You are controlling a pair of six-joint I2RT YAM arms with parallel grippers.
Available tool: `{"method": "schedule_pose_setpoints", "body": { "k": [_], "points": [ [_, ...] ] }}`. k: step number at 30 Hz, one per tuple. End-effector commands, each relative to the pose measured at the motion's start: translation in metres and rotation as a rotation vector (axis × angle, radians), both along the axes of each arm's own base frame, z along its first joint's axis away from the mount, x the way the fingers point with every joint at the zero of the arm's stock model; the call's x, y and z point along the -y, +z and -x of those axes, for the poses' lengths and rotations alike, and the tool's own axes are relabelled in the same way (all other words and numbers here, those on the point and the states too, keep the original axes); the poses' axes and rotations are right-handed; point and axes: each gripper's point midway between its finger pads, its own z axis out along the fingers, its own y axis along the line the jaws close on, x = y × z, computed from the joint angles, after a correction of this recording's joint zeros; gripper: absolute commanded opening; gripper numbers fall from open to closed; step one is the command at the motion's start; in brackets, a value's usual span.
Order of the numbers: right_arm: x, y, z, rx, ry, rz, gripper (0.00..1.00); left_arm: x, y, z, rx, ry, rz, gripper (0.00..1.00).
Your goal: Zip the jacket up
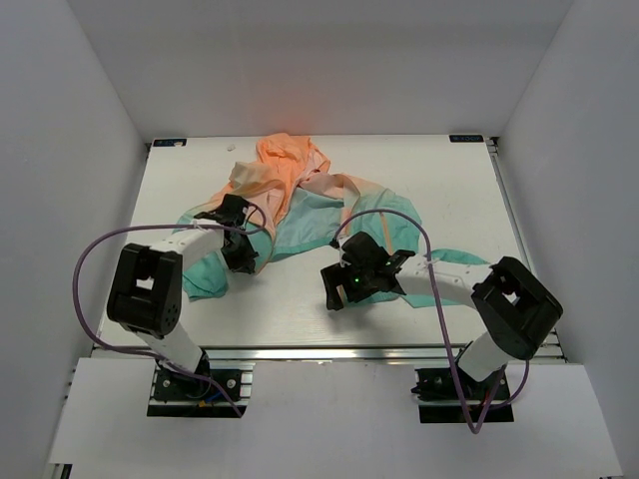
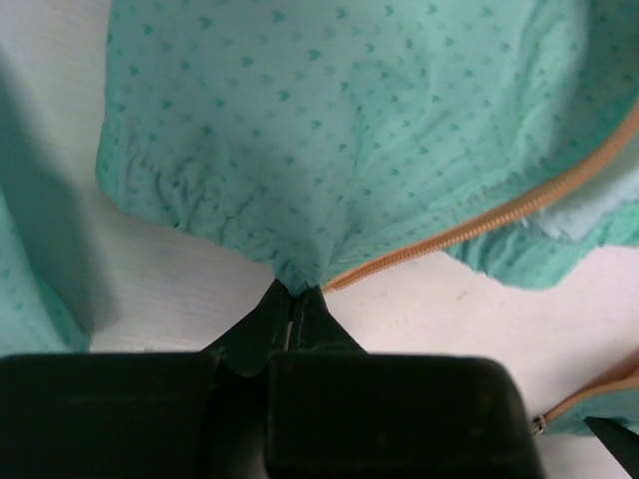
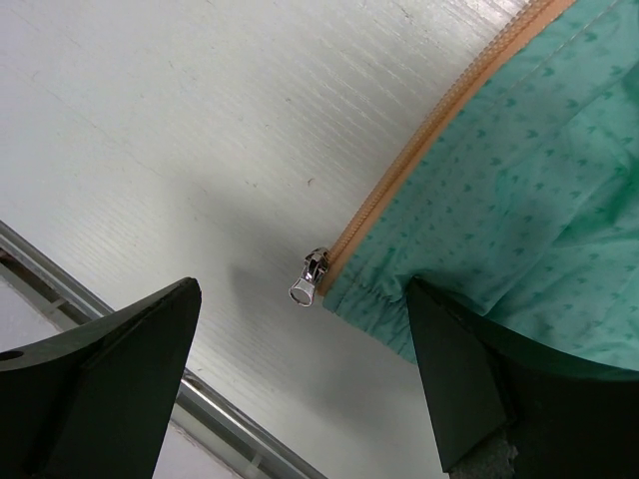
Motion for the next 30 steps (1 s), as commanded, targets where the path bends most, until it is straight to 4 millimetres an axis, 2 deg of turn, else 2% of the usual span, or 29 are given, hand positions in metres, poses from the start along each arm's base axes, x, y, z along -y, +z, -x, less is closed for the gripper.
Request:
{"method": "schedule_pose_setpoints", "body": {
  "k": [1,7,16,17,19,20,22,23,24,25,26,27,28,30],
  "points": [
    [0.007,-0.01,0.015,-0.057,0.008,0.008,0.89,0.003,0.028,-0.003,0.096,0.0,0.025,0.0],
    [0.002,-0.004,0.016,-0.045,0.016,-0.033,0.89,0.013,0.062,0.015,0.202,-0.032,0.086,0.0],
    [-0.006,0.0,0.023,-0.069,0.027,-0.107,0.89,0.064,0.083,0.08,0.205,-0.081,0.279,0.0],
    [-0.007,0.0,0.024,-0.068,0.03,-0.117,0.89,0.07,0.08,0.092,0.199,-0.105,0.285,0.0],
    [-0.009,0.002,0.025,-0.071,0.032,-0.13,0.89,0.073,0.073,0.103,0.175,-0.087,0.283,0.0],
    [-0.007,0.002,0.025,-0.073,0.03,-0.13,0.89,0.077,0.058,0.117,0.128,-0.098,0.274,0.0],
    [-0.006,0.003,0.027,-0.073,0.025,-0.132,0.9,0.085,0.043,0.126,0.091,-0.11,0.276,0.0],
    [-0.005,0.003,0.027,-0.071,0.024,-0.13,0.89,0.095,0.036,0.137,0.062,-0.154,0.285,0.0],
    [-0.003,0.002,0.028,-0.07,0.021,-0.126,0.89,0.096,0.019,0.144,0.012,-0.158,0.259,0.0],
    [-0.002,0.005,0.027,-0.061,0.018,-0.128,0.89,0.102,0.014,0.147,-0.002,-0.177,0.255,0.03],
    [-0.001,0.005,0.027,-0.057,0.012,-0.125,0.89,0.104,0.008,0.152,-0.026,-0.195,0.231,0.11],
    [0.001,0.006,0.027,-0.057,0.01,-0.115,0.89,0.106,0.008,0.149,-0.04,-0.193,0.213,0.14],
    [0.003,0.009,0.025,-0.046,0.0,-0.111,0.89,0.101,-0.002,0.154,-0.095,-0.189,0.165,0.15],
    [0.004,0.016,0.025,-0.033,0.002,-0.115,0.9,0.102,0.0,0.153,-0.099,-0.206,0.145,0.25]
  ]
}}
